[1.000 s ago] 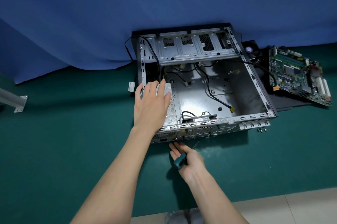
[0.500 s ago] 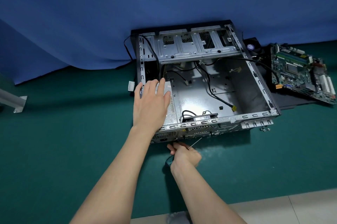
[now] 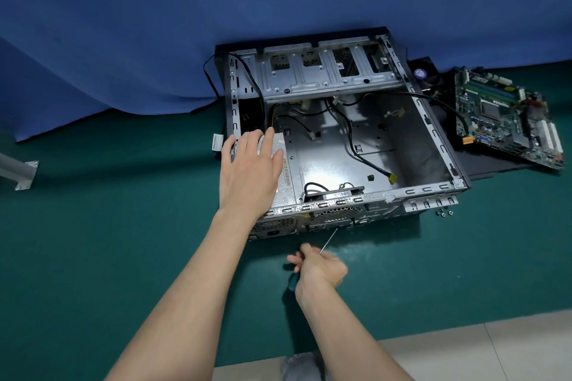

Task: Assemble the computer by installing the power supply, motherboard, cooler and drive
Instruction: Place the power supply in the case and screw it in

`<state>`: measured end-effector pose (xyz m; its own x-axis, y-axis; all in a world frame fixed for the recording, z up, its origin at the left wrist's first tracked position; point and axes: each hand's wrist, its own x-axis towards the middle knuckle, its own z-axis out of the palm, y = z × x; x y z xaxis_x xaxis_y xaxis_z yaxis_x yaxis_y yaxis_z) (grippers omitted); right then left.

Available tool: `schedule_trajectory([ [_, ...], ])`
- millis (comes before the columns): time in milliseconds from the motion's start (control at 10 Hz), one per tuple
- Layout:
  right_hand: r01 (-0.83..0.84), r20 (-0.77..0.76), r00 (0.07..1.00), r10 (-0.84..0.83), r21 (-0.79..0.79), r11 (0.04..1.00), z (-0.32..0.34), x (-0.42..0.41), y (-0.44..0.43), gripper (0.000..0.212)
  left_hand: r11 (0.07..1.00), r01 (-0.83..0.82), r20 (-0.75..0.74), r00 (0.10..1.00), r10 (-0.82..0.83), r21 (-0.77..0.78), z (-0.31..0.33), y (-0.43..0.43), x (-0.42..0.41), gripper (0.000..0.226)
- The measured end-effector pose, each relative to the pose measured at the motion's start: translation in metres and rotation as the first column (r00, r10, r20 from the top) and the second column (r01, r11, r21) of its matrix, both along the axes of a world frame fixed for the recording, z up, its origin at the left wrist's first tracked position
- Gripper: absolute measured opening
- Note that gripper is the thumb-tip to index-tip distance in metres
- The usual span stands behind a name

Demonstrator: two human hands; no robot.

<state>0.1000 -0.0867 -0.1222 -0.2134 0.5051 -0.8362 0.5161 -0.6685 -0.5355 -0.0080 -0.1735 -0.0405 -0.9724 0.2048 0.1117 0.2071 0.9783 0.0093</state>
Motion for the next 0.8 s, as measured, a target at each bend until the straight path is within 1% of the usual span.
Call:
schedule_trajectory([
  [100,-0.056,0.005,0.998,0.055,0.006,0.998,-0.001,0.011,0.014,0.02,1.0,0.0,-0.001,1.0,0.0,0.0,0.0,0.0,-0.001,0.051],
  [200,-0.176,0.025,0.984,0.175,0.08,0.981,-0.001,0.022,0.027,0.017,1.0,-0.003,0.002,1.0,0.003,0.003,0.001,0.0,-0.001,0.051],
  [300,-0.317,0.103,0.948,0.3,0.251,0.915,0.0,0.037,0.041,0.016,1.0,-0.004,0.008,1.0,0.004,0.003,0.001,0.0,0.0,0.051],
  [400,-0.483,0.237,0.875,0.421,0.422,0.767,-0.001,0.051,0.054,0.01,1.0,-0.002,0.009,1.0,0.002,0.007,0.002,0.0,0.0,0.051],
  [500,-0.512,0.352,0.858,0.374,0.529,0.676,-0.001,0.057,0.065,0.016,1.0,-0.003,0.009,1.0,0.003,0.014,0.003,0.0,0.002,0.051],
  [600,-0.475,0.396,0.872,0.287,0.543,0.693,0.001,0.044,0.076,0.018,1.0,0.0,0.011,1.0,0.0,0.022,0.003,0.0,0.002,0.051],
  [700,-0.393,0.361,0.904,0.229,0.49,0.778,-0.001,0.023,0.088,0.022,1.0,0.001,0.011,1.0,-0.001,0.026,0.003,0.0,0.002,0.051],
  [800,-0.334,0.33,0.925,0.19,0.462,0.822,-0.002,0.005,0.1,0.03,1.0,0.002,0.008,1.0,-0.002,0.027,0.002,0.0,0.002,0.052],
])
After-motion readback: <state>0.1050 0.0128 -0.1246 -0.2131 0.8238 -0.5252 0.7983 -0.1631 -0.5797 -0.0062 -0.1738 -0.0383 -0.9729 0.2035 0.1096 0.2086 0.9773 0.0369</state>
